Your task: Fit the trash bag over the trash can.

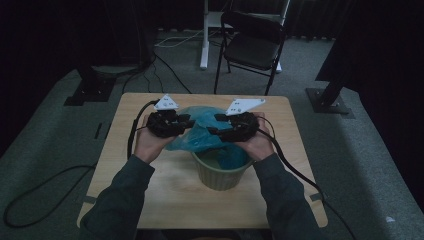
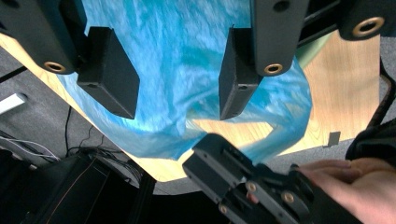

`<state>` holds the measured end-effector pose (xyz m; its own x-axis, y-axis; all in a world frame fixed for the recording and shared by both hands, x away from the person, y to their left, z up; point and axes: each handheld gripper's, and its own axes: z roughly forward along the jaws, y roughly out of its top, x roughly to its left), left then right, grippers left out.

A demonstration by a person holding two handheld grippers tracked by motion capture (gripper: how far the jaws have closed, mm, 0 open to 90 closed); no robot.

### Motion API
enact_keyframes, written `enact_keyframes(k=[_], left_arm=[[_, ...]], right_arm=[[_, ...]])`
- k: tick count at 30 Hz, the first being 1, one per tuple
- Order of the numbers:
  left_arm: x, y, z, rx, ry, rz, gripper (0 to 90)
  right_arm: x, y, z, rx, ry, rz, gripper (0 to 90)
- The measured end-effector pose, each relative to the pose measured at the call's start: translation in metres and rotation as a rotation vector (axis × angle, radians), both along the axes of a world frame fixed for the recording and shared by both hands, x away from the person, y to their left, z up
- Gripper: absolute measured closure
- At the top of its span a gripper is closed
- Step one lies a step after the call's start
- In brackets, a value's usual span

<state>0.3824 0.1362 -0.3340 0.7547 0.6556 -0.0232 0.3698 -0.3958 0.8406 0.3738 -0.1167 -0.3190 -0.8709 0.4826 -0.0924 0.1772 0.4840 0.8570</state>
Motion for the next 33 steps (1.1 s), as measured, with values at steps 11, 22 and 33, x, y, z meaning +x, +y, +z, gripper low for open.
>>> enact_keyframes(k=[11, 22, 33], left_arm=[[-0.003, -0.006, -0.005, 0.026, 0.015, -0.019, 64.4], [-0.001, -0.015, -0.017, 0.100, 0.032, -0.011, 74.4], [0.001, -0.007, -0.019, 0.125, 0.025, 0.027, 89.8]], right_arm=[[0.010, 0.028, 0.000, -0.096, 0.008, -0.030, 46.2], [0.005, 0.022, -0.007, -0.233, -0.020, -0.081, 79.6], [0.004, -0.002, -0.012, -0.219, 0.010, -0.130, 89.7]])
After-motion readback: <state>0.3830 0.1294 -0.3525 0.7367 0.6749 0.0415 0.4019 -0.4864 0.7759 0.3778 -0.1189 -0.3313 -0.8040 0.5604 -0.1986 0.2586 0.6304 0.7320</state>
